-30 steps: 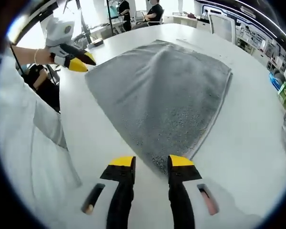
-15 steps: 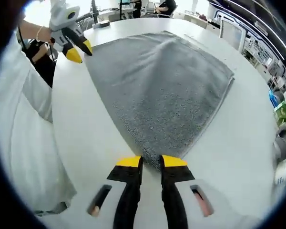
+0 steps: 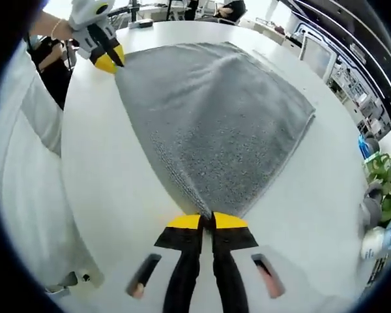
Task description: Fold the towel on the table until its edges align and the towel forms a compact rectangular stack.
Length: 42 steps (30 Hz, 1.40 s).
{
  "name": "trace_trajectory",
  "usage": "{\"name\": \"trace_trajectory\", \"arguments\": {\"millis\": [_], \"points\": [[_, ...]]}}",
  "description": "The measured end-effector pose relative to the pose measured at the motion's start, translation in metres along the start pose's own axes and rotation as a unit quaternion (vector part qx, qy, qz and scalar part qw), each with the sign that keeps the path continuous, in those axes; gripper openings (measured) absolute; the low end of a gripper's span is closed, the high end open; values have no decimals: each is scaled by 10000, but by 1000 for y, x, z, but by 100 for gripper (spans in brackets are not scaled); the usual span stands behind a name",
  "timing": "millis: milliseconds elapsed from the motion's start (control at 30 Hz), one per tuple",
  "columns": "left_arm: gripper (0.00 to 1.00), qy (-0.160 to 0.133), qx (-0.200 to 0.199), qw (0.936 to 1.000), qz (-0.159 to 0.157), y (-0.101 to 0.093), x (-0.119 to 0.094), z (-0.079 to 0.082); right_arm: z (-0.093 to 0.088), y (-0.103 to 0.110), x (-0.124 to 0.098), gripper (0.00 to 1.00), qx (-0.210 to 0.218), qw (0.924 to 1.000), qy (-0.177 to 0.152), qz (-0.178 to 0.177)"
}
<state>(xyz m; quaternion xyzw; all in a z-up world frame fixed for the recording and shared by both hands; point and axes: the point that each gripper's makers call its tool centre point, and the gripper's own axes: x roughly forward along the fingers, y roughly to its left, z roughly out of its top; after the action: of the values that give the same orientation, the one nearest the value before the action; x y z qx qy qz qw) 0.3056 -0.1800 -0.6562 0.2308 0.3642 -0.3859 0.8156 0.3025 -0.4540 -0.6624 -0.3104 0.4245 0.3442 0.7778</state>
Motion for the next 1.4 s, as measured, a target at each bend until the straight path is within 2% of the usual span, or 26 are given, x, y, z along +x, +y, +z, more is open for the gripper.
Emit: {"name": "trace_trajectory", "arguments": {"millis": [200,333,467,867,1167,1300,1400], "points": [[4,108,134,9999,16,-7,-2,-1,-2,2,-3,0,325,9994,138,47],[3,218,86,9997,-61,-11,-8,-5,-2,7,-8,0,811,9965,144,138],[3,281,20,9995,-135,-13,-17,-4,1,12,-19,0,842,9963,141,126],[3,178,76,9994,-282,-11,-41,7,13,16,-45,0,638,9977,198,81],[3,65,-360,9989,-283,-2,-64,25,26,12,-65,0,1086,9941,14,-24],[3,120,-489,9979,-418,-4,-72,28,32,10,-73,0,1220,9924,-105,-95],[3,167,-741,9958,-502,-7,-77,30,33,9,-79,0,1409,9899,-73,-108]]}}
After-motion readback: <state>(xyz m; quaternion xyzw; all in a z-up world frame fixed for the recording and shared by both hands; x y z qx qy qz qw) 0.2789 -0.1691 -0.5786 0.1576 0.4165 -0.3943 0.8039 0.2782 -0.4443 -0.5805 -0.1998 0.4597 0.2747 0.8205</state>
